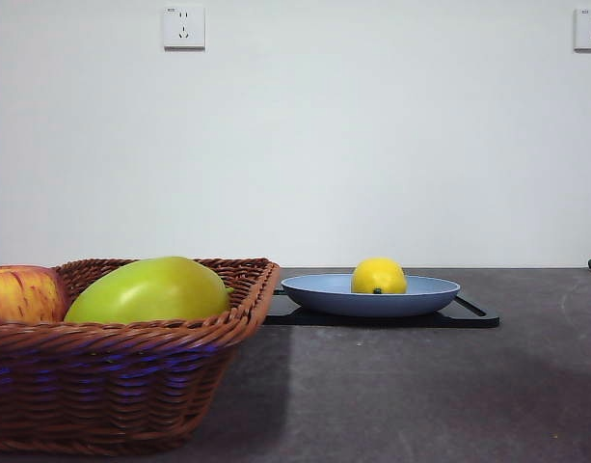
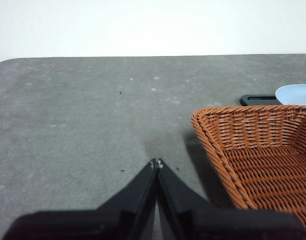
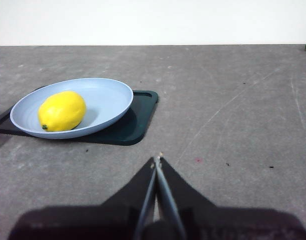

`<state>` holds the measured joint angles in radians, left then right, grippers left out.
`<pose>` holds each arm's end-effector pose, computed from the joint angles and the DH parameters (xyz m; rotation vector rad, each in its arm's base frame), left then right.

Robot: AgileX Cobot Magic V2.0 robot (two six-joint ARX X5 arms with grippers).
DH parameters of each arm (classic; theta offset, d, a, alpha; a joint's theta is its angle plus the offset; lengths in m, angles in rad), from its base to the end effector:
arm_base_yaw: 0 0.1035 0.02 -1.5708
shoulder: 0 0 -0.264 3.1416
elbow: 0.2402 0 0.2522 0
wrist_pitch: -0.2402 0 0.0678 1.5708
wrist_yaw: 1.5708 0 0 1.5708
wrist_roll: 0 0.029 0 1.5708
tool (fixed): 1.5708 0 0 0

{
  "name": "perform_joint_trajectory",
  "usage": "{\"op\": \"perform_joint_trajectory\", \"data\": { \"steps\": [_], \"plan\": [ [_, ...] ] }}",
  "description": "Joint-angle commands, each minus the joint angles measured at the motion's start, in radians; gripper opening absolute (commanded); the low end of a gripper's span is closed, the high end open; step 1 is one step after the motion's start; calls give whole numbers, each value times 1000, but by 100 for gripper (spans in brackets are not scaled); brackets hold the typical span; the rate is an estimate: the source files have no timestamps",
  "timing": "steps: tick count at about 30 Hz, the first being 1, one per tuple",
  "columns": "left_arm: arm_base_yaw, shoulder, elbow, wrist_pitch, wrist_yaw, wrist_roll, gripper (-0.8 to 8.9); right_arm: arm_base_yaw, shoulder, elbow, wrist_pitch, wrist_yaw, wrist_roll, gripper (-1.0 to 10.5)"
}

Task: Take the lemon from the basket,put the lemon in the plate,hand out the plate

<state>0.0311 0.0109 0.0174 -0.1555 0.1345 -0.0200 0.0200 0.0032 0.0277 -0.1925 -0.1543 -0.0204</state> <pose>0.0961 -0.0009 0.1536 -0.0323 0.1496 -0.1017 0.0944 0.0063 0.1542 -0.0090 0.1660 0.1756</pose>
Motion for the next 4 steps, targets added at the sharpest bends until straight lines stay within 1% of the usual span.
{"op": "perform_joint_trajectory", "data": {
  "steps": [1,4],
  "plan": [
    [1,-1,-11,9,0,-6,8,0,-4,-7,4,3,-4,3],
    [1,-1,-11,9,0,-6,8,0,-4,-7,4,3,-4,3]
  ]
}}
